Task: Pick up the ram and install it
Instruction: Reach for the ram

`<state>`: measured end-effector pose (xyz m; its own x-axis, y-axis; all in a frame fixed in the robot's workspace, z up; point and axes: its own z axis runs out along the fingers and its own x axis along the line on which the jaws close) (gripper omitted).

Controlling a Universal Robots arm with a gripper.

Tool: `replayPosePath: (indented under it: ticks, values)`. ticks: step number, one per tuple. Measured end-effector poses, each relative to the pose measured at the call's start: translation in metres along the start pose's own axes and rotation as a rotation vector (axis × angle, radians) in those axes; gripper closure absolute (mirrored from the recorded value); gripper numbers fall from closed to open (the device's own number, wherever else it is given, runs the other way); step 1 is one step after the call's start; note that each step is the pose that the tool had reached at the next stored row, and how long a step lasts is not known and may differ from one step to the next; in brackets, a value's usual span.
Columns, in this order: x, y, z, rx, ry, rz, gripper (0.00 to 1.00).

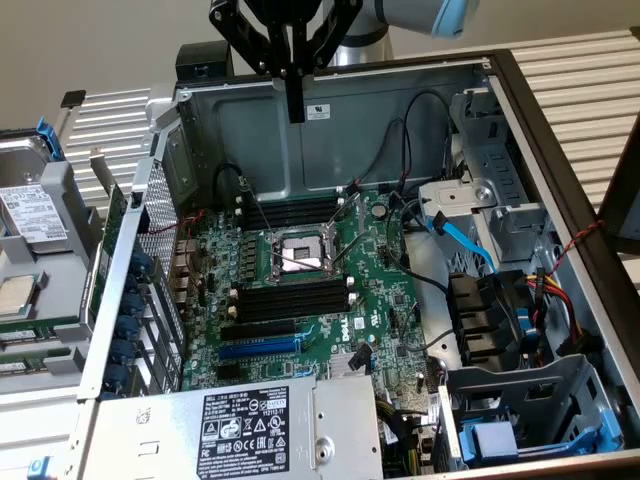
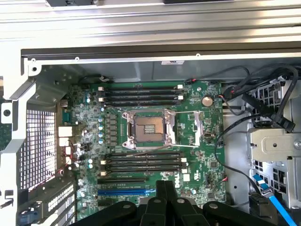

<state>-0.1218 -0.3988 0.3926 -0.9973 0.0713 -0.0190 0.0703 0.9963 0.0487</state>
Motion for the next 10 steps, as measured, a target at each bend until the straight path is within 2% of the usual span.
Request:
replayPosePath:
  ticks: [4, 8, 10]
  values:
    - [0.004, -0.0005, -0.0001, 0.0000, 0.0000, 0.000, 0.89]
    - [0.013, -0.0018, -0.0003, -0.0001, 0.0002, 0.000, 0.89]
    - [0.018, -0.0024, -0.0004, 0.0002, 0.0038, 0.000, 0.89]
